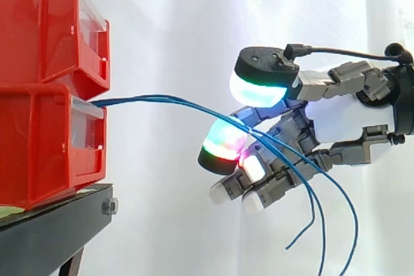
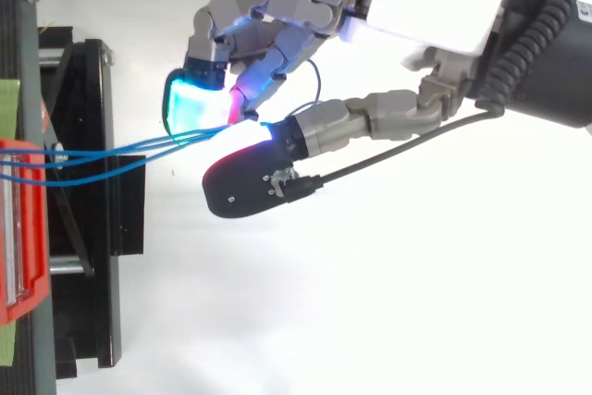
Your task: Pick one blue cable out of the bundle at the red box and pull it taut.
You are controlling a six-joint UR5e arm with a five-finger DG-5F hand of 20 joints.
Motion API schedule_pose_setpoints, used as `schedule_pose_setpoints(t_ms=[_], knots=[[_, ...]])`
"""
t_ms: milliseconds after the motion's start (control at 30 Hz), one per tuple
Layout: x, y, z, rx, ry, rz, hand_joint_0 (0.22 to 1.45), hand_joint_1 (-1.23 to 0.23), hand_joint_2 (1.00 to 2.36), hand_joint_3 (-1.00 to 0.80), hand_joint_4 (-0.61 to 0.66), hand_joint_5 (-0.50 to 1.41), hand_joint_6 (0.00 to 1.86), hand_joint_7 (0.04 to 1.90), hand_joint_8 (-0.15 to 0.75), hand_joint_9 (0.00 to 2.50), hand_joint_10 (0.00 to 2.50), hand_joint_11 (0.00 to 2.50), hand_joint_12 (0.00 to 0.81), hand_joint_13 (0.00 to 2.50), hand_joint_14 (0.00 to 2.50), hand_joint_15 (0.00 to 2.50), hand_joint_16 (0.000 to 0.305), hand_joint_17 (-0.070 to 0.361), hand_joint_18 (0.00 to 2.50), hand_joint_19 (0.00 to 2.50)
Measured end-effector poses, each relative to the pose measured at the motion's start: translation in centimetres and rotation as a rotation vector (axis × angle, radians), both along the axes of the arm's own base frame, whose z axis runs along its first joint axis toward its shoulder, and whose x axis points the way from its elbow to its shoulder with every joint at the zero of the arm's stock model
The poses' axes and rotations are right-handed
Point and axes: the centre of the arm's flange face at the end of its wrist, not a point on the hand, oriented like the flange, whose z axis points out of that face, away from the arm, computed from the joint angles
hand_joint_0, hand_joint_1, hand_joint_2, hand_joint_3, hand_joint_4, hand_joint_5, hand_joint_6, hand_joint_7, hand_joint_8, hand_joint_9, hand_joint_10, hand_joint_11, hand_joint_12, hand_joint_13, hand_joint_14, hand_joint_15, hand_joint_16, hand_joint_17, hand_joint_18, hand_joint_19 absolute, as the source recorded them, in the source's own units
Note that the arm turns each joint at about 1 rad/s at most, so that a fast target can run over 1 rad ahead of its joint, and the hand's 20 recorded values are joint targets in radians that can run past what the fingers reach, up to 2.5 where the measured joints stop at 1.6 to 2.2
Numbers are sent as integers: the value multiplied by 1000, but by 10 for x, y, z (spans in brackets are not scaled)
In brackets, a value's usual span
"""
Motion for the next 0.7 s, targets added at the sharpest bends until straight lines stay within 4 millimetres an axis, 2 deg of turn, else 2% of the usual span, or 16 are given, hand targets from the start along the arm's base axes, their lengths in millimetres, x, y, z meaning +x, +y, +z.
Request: schedule_pose_setpoints(t_ms=[100,267,700], knots=[[0,1,0,9,-2,-2,580,-788,1012,-326,167,-113,810,1027,312,898,14,621,343,420,8,191,49,110,483,318],[0,2,0,28,-8,-5,588,-794,1016,-210,146,-118,844,1028,314,911,11,631,342,445,7,187,49,110,514,309],[0,3,0,33,-9,-4,608,-838,1019,-131,129,-115,865,1016,335,935,12,650,351,480,9,191,50,113,557,278]])
